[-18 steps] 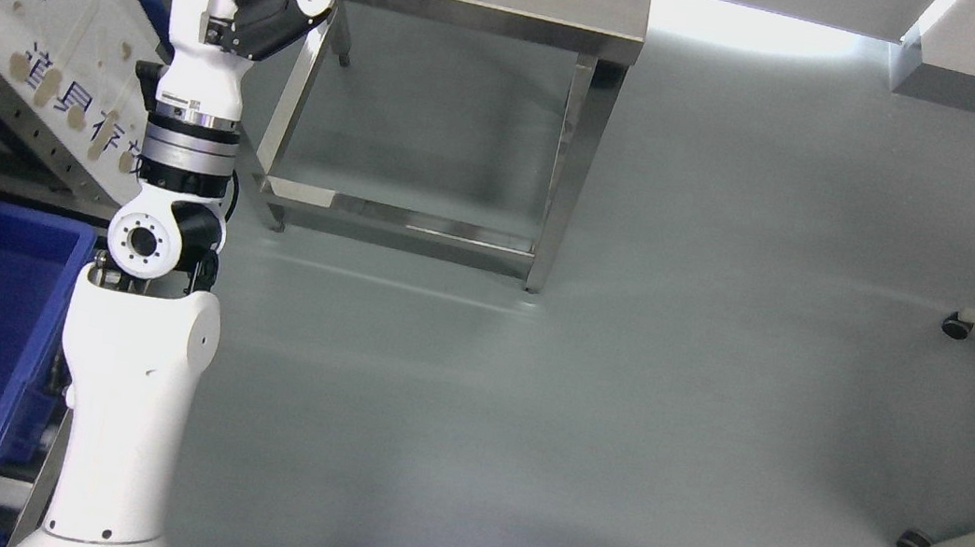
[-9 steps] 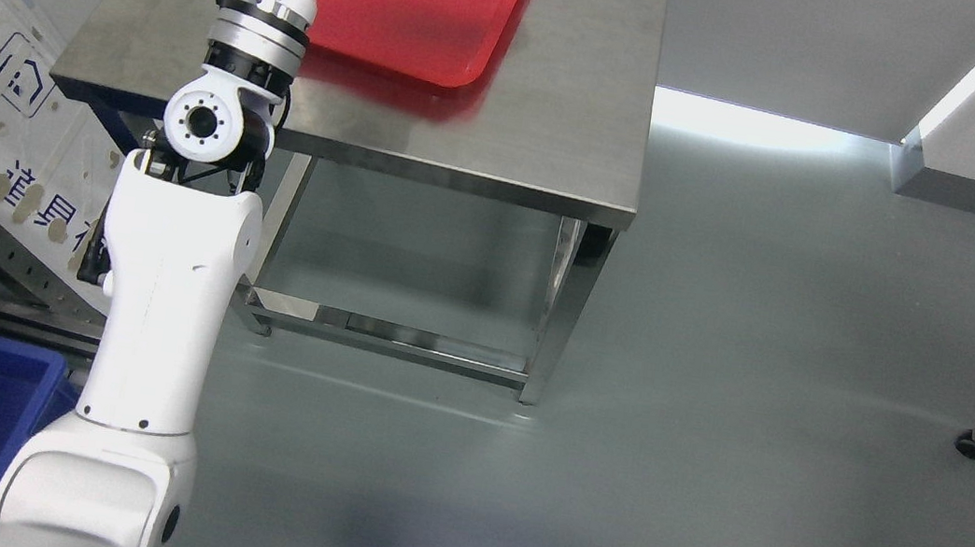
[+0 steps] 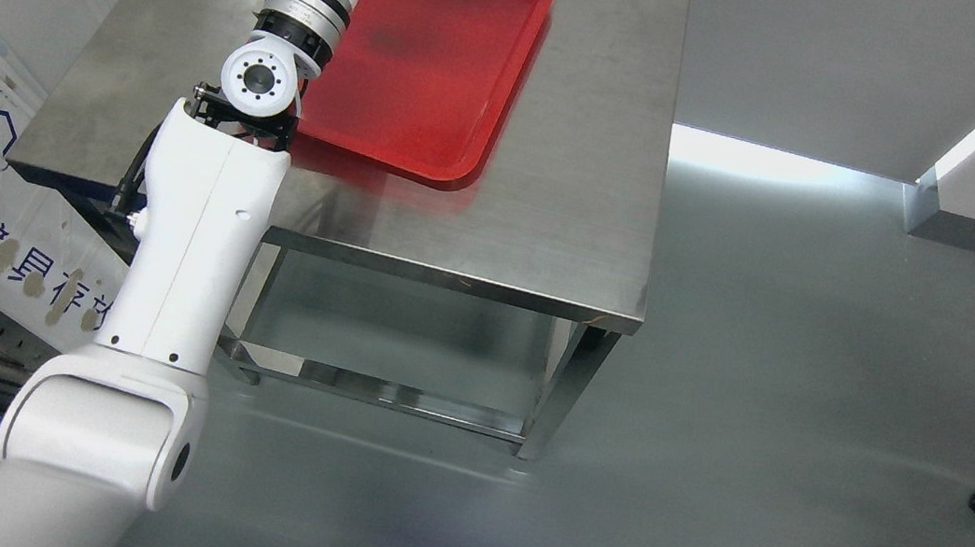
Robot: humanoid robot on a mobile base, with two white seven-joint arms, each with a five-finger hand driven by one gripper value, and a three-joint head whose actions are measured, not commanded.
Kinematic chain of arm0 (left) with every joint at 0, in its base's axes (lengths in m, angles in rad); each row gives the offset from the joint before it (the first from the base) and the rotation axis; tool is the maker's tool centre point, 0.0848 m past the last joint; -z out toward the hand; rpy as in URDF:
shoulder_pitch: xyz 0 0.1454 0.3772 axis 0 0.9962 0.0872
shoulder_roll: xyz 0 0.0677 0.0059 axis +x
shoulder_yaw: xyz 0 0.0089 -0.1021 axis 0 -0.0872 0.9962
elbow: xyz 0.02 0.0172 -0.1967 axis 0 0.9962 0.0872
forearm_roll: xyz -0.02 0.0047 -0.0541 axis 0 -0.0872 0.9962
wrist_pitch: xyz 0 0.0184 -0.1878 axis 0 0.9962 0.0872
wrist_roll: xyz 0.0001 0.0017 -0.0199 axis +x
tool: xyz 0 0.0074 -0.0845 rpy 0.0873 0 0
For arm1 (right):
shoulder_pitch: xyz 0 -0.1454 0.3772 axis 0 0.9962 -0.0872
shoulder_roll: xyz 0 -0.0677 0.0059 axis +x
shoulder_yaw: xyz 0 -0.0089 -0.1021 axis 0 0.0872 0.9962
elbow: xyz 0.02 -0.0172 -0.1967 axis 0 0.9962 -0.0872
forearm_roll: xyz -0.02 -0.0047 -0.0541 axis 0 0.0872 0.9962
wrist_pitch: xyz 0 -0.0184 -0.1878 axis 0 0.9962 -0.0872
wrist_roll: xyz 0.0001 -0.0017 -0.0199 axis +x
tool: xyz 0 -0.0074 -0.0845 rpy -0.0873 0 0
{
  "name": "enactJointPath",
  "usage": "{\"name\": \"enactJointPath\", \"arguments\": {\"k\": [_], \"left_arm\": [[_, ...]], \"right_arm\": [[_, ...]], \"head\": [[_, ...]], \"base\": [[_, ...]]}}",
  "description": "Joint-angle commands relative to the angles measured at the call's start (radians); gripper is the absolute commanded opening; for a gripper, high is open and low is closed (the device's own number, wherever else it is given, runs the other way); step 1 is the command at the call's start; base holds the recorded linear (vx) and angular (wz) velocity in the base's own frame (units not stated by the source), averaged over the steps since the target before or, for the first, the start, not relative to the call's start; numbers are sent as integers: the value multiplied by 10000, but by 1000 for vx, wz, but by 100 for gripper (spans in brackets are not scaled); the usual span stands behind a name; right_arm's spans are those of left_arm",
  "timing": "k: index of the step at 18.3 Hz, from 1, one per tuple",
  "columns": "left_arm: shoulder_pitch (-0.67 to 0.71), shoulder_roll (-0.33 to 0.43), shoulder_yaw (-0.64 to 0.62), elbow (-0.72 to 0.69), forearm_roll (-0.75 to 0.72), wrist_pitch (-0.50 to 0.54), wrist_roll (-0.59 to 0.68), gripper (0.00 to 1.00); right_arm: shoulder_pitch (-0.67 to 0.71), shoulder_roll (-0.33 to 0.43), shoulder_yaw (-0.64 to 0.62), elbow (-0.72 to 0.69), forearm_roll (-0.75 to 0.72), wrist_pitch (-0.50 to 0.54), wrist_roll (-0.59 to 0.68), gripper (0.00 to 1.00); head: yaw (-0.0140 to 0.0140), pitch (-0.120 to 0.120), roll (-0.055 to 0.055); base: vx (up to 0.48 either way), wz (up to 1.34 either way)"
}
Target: Grab orange capacitor from left shelf to right desk
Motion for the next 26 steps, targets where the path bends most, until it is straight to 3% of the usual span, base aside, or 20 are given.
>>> {"name": "enactJointPath", "arguments": {"k": [1,4,10,13,14,17,19,26], "left_arm": [[162,794,-1,2098,-577,-481,13,4],[684,1101,-62,2051,-592,-634,-48,4],[670,1010,45,2066,-638,-620,28,10],[548,979,-16,2051,-623,-315,13,46],[441,934,-16,2036,-608,52,13,65],[58,459,91,1807,-561,331,-48,91],[-96,126,580,1104,-500,545,-48,99],[-1491,126,1991,-661,2092,1665,120,100]], "right_arm": [[140,-175,-107,-337,0,30,38,100],[140,-175,-107,-337,0,30,38,100],[140,-175,-107,-337,0,30,38,100],[140,-175,-107,-337,0,30,38,100],[140,-175,-107,-337,0,30,38,100],[140,-175,-107,-337,0,30,38,100],[140,-175,-107,-337,0,30,38,100],[140,-175,-107,-337,0,30,38,100]], "head": [[0,0,0],[0,0,0],[0,0,0],[0,0,0],[0,0,0],[0,0,0],[0,0,0],[0,0,0]], "base": [[71,65],[36,15],[-6,3],[0,0],[0,0],[0,0],[0,0],[0,0]]}}
